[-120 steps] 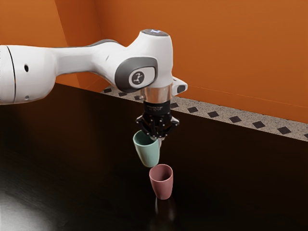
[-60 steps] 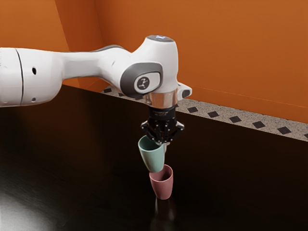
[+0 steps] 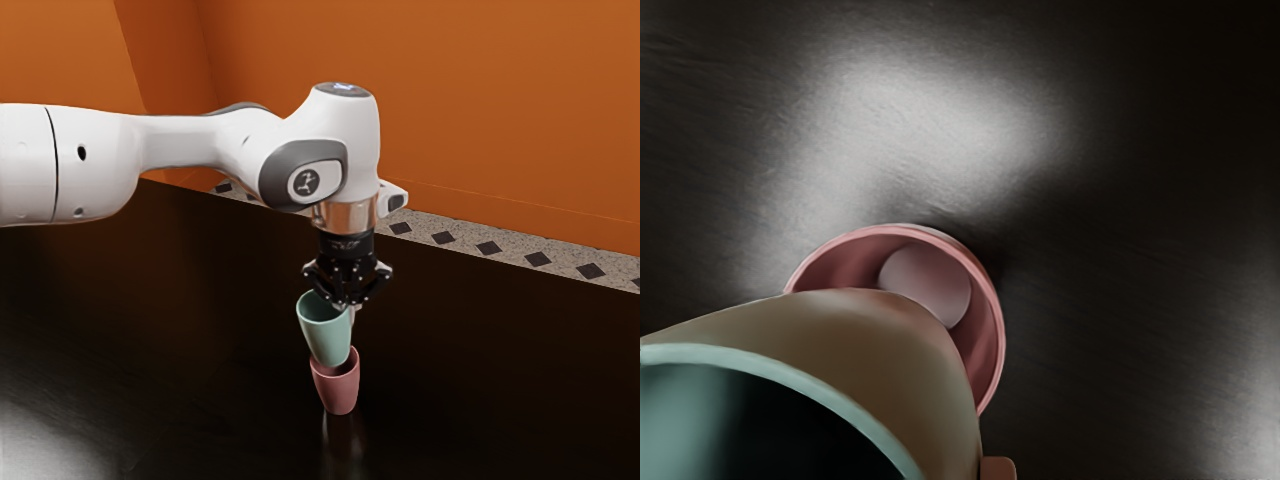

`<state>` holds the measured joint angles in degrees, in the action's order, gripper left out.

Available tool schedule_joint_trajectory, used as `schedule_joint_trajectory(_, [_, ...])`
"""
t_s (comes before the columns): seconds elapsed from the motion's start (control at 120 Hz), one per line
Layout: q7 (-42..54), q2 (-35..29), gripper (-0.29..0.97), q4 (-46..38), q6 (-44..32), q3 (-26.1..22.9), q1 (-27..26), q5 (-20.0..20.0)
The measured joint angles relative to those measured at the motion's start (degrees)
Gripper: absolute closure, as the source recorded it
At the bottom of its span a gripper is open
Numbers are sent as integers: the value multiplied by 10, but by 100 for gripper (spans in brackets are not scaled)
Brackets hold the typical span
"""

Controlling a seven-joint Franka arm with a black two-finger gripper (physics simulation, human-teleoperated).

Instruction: Place the left cup onto the right cup

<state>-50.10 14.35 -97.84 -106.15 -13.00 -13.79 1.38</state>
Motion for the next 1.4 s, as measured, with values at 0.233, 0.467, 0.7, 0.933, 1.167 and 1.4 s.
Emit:
schedule_joint_trajectory(0.233, [-8,2,79,0,-4,-1,0,0])
schedule_joint_trajectory(0.467, [-13,3,79,-1,-5,-1,1,1])
schedule_joint_trajectory(0.7, [-15,8,79,-1,-10,-1,2,2])
schedule_joint_trajectory(0.933, [-17,13,79,-1,-16,-1,4,1])
schedule_joint_trajectory(1.167, [-18,20,79,-4,-28,-1,6,-1])
schedule_joint_trajectory(1.4, [-18,23,79,-8,-33,-1,7,-1])
